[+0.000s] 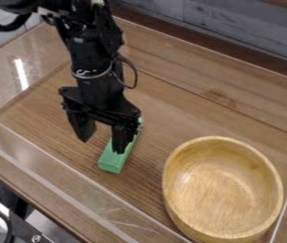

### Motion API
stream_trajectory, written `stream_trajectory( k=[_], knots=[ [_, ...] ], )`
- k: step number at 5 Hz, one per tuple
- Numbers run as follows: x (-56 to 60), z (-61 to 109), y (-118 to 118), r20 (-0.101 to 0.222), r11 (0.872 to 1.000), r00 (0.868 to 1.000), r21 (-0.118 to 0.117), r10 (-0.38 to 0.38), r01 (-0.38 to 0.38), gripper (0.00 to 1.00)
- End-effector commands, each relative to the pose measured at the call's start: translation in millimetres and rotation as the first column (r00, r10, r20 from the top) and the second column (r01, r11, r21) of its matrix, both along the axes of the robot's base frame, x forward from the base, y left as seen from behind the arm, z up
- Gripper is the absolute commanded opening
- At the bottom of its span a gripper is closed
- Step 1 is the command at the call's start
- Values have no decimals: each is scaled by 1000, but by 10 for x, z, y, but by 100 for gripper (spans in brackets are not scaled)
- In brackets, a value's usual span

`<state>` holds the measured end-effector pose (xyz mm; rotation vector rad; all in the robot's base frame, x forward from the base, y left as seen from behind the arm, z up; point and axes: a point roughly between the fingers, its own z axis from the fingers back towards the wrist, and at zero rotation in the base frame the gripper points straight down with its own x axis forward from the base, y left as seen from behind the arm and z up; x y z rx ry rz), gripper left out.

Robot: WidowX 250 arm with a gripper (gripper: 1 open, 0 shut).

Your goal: Put the green block in the brown bowl

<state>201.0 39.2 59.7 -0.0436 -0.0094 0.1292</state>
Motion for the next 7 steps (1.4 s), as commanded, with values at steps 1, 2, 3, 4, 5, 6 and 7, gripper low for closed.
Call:
stream_trajectory(
  k=[1,2,3,4,5,6,7],
  knots=[
    [51,0,22,31,1000,1000,-2,1,-1,100],
    [65,-51,22,35,1000,999,-8,4,-3,100],
    [77,-93,25,37,1000,999,-12,6,-6,100],
    [87,-129,33,38,1000,999,-17,9,-9,100],
    [97,-163,37,38,1000,999,-21,12,-11,100],
    [101,-193,45,36,1000,999,-24,15,-14,100],
    [102,-224,51,34,999,999,-27,19,-18,100]
  ],
)
